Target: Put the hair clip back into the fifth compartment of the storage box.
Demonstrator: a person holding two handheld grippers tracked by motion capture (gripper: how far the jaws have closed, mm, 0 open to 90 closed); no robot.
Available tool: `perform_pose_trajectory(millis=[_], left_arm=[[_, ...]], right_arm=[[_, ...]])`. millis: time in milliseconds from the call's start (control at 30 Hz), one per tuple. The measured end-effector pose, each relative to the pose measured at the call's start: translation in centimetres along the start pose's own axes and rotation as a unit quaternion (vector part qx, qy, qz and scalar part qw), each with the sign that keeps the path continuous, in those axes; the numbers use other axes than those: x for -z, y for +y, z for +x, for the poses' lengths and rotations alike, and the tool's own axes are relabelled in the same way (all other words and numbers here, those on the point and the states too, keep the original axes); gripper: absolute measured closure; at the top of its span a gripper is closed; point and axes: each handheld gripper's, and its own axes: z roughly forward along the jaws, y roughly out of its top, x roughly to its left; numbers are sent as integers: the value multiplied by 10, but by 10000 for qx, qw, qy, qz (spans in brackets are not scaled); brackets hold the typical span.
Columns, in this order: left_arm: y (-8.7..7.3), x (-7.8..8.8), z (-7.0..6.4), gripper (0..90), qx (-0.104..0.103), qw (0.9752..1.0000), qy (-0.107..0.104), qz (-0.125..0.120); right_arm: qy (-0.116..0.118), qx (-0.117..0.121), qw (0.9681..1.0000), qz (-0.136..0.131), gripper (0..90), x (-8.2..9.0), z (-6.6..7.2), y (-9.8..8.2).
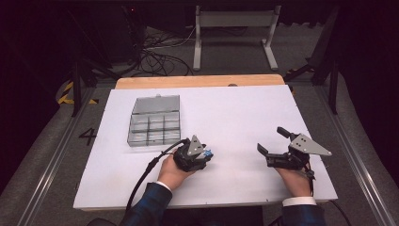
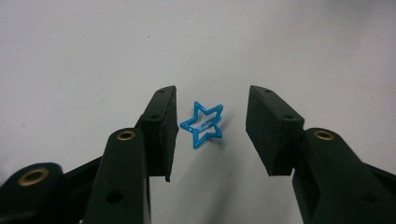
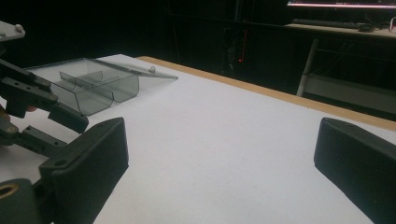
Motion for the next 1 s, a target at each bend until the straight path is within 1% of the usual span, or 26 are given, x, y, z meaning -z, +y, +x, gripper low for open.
perform_pose_trajectory(millis=[33,67,100,200,233,367,467,600,667,700,800,867,900,1000], left_arm=[[0,-1,-1,551,0,10000,4,19],[0,-2,-1,555,-45,10000,41,53],[0,-3,-2,559,-31,10000,30,68],[-1,-7,-3,571,-93,9998,60,148],[0,-8,-3,575,-146,9997,69,177],[0,-13,-5,592,-230,9991,100,351],[0,-15,-5,604,-303,9987,96,409],[1,-16,-4,631,-226,9988,56,435],[1,-17,-3,663,-203,9987,50,466],[1,-17,-3,690,-150,9988,51,463],[2,-18,-1,717,-71,9989,19,463],[2,-19,0,765,-14,9989,2,473],[2,-19,0,765,8,9988,-5,487],[3,-19,0,816,14,9987,4,511]], right_arm=[[0,1,10000,0,36,0,0,0],[0,1,10000,-1,36,0,0,0],[-7,2,10000,3,36,0,0,0],[-8,-9,10000,-7,36,0,0,0],[-6,-9,10000,-3,36,0,0,0],[-10,-8,10000,3,38,0,0,0],[-7,-10,10000,-1,38,0,0,0],[6,-5,10000,-8,39,0,0,0],[8,-6,10000,-10,40,0,0,0],[11,-2,10000,-7,40,0,0,0],[9,-7,10000,-6,40,0,0,0],[20,-11,10000,-7,41,0,0,0],[20,-11,10000,-7,41,0,0,0],[35,-6,10000,-17,41,0,0,0]])
